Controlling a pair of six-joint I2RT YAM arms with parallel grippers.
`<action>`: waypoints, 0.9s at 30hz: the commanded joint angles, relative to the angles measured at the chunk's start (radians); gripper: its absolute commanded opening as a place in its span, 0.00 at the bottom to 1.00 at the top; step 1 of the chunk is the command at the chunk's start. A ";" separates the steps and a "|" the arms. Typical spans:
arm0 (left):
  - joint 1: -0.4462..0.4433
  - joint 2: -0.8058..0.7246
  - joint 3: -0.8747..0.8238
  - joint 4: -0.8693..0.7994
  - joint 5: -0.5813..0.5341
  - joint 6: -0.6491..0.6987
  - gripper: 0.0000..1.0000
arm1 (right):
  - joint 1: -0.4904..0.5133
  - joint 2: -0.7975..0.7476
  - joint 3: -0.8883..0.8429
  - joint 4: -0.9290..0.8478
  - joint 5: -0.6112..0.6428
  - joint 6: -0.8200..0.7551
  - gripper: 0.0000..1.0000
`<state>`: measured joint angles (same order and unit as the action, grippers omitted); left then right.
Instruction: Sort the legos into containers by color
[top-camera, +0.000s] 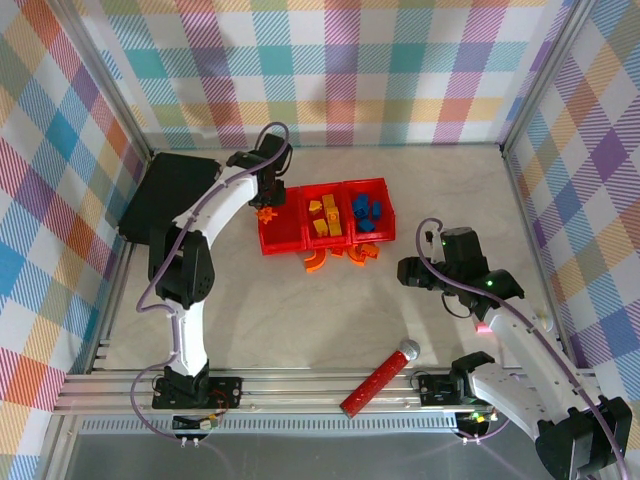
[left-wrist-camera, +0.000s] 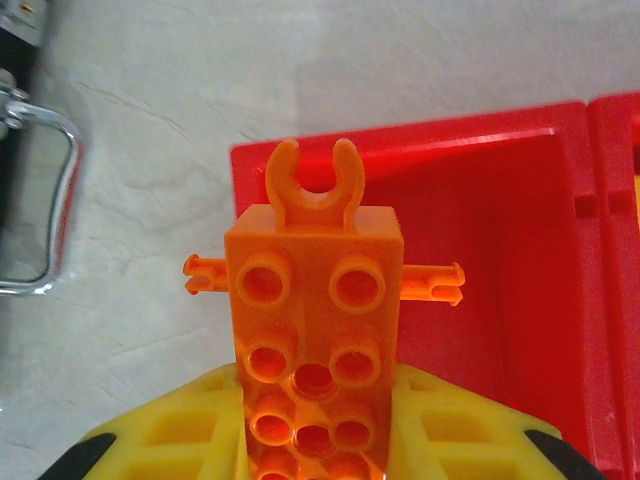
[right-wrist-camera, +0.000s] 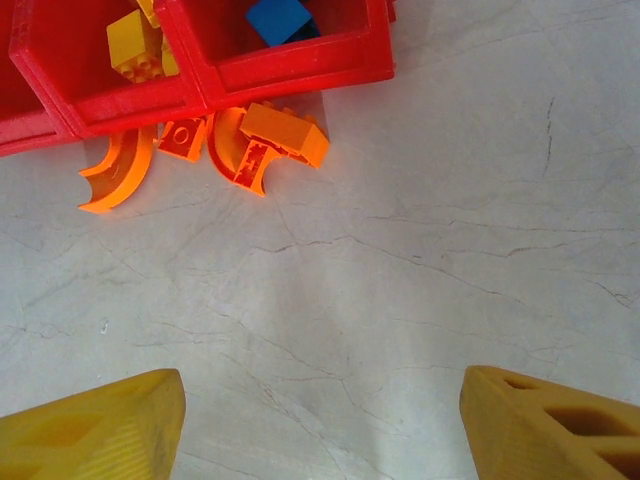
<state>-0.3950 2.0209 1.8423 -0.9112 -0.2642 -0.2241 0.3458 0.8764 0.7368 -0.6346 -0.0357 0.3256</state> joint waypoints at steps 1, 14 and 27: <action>-0.002 -0.017 -0.014 -0.020 0.068 -0.011 0.25 | -0.006 0.010 0.030 -0.001 -0.022 0.008 0.73; -0.037 0.028 0.017 -0.082 0.091 -0.006 0.27 | -0.005 0.042 0.037 0.024 -0.046 0.019 0.73; -0.040 0.163 0.111 -0.111 0.074 -0.027 0.26 | -0.005 0.048 0.039 0.029 -0.087 0.011 0.73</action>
<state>-0.4316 2.1696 1.9064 -0.9939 -0.1837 -0.2321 0.3458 0.9268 0.7414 -0.6212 -0.0929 0.3332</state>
